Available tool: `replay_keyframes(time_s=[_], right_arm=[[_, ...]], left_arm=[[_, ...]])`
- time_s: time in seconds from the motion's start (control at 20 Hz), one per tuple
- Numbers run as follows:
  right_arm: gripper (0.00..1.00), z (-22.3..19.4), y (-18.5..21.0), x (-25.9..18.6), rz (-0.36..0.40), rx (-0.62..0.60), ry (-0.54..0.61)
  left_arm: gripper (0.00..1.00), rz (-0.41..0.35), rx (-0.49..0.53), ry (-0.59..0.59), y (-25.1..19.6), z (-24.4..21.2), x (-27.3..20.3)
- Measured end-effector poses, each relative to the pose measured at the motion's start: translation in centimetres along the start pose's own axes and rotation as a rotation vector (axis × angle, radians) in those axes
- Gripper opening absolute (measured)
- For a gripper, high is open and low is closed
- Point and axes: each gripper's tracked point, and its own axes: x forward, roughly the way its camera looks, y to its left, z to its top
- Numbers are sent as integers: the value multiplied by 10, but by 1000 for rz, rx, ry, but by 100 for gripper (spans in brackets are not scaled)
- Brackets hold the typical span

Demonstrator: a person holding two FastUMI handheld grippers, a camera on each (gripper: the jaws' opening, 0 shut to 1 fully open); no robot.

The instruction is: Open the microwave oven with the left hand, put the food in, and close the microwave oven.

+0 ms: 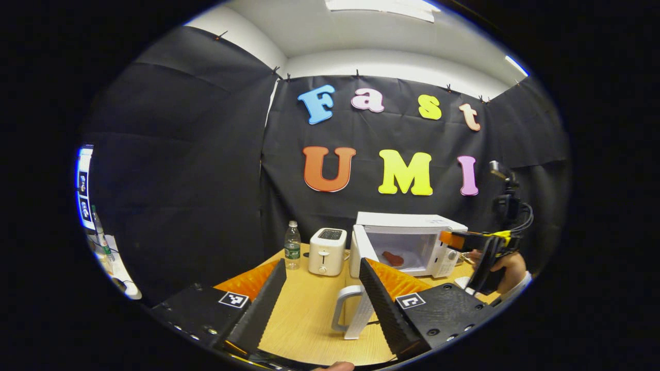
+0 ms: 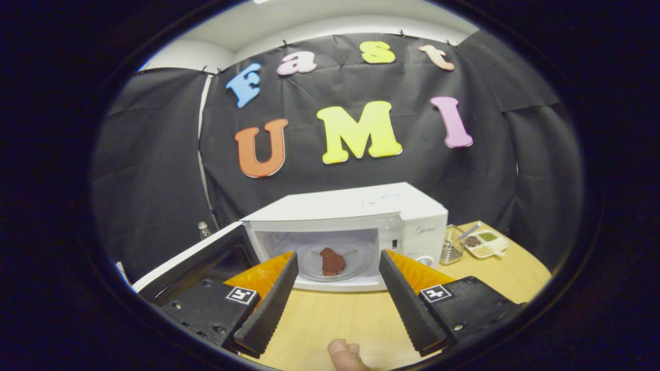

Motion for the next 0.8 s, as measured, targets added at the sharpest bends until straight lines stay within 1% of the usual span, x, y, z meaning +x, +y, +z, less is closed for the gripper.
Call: replay_keyframes(time_s=[0.05, 0.1, 0.15, 0.2, 0.25, 0.35, 0.4, 0.5, 0.55, 0.6, 0.7, 0.8], right_arm=[[89, 9, -10, -23, -23, -32, -19], [100, 21, -19, -47, -45, -55, -52], [100, 36, -23, -73, -51, -61, -97], [100, 50, -24, -98, -40, -56, -137], [100, 57, -24, -120, -20, -49, -162], [100, 66, -27, -162, 18, -48, -170], [100, 72, -32, -181, 29, -46, -180], [100, 84, -49, -217, 32, -52, -210], [100, 86, -61, -232, 18, -50, -222], [100, 89, -75, -245, 1, -47, -237], [100, 94, -98, -267, -33, -39, -258], [100, 97, -119, -279, -61, -28, -270]], left_arm=[[84, -2, 12, -11, 1, 2, -1], [76, 1, 24, -14, 4, 3, -2], [72, -1, 30, -12, 7, 3, -3], [55, -15, 34, -3, 7, 2, -5], [48, -26, 34, 7, 6, -1, -5], [42, -17, 52, 9, 12, -2, -5], [42, -60, 63, 19, 8, 2, -4], [4, -102, 20, 71, -5, -23, 6], [3, -83, 29, 81, 3, -27, 15], [4, -64, 54, 92, 11, -32, 22], [2, -55, 84, 117, 14, -47, 31], [2, -47, 81, 152, 14, -64, 45]])
